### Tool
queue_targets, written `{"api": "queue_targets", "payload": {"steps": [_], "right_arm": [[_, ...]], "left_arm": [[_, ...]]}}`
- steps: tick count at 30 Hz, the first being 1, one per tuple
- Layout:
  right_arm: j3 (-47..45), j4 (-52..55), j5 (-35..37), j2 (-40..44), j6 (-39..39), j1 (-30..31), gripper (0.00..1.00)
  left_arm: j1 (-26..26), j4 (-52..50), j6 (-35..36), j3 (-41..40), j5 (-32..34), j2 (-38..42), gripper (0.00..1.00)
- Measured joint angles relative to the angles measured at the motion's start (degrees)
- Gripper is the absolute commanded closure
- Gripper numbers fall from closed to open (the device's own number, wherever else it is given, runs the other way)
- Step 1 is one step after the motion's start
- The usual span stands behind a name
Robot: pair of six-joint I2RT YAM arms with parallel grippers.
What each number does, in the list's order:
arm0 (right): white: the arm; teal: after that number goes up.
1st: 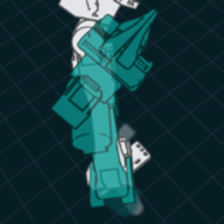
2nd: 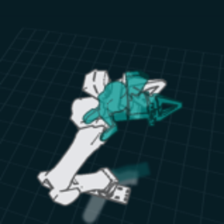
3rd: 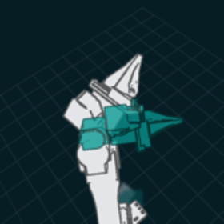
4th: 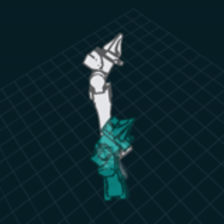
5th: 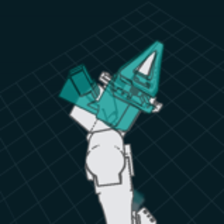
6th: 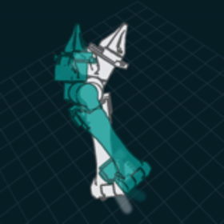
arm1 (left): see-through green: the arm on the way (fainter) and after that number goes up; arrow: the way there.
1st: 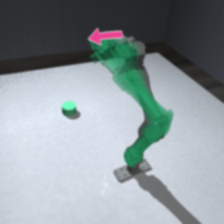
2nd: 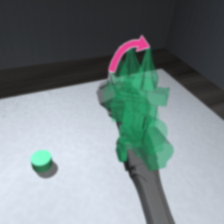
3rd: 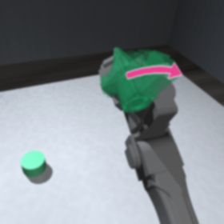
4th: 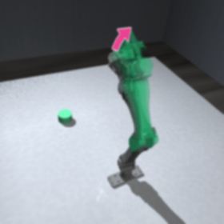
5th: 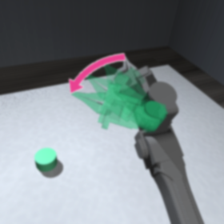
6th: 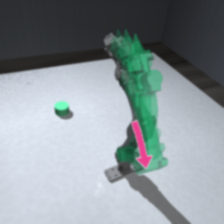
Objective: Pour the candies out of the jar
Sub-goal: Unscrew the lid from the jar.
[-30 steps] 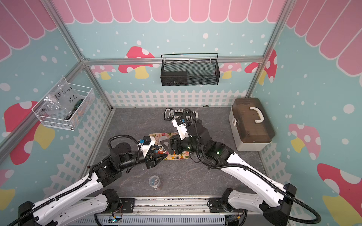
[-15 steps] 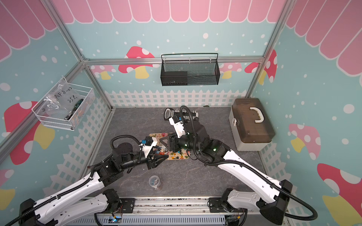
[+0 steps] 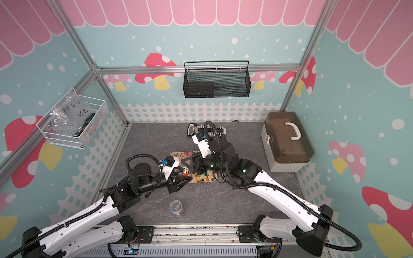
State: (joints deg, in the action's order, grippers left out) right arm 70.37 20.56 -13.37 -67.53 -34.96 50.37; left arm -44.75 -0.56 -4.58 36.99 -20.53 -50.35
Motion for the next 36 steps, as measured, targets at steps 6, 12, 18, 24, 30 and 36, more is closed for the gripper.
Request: {"api": "queue_targets", "payload": {"steps": [6, 12, 18, 24, 30, 36], "right_arm": [[0.0, 0.5, -0.2, 0.0, 0.3, 0.0, 0.48], [0.0, 0.4, -0.7, 0.0, 0.6, 0.0, 0.66], [0.8, 0.3, -2.4, 0.3, 3.8, -0.2, 0.70], [3.4, 1.3, -14.4, 0.5, 14.9, -2.9, 0.68], [5.1, 1.5, -25.7, 1.3, 24.9, -5.0, 0.70], [5.4, 2.1, -29.1, 1.3, 27.8, -5.8, 0.66]], "left_arm": [[-0.1, 0.0, -0.3, 0.0, 0.0, 0.0, 0.45], [-0.3, 0.0, -1.1, 0.0, 0.2, 0.2, 0.45], [-0.3, 0.6, -2.4, 0.0, -0.8, 1.3, 0.45], [-0.3, 3.5, -4.9, 0.0, -5.7, 2.6, 0.44], [-0.5, 6.5, -6.4, 0.7, -11.5, 3.2, 0.44], [-0.7, 7.0, -6.8, 0.9, -12.7, 3.2, 0.44]]}}
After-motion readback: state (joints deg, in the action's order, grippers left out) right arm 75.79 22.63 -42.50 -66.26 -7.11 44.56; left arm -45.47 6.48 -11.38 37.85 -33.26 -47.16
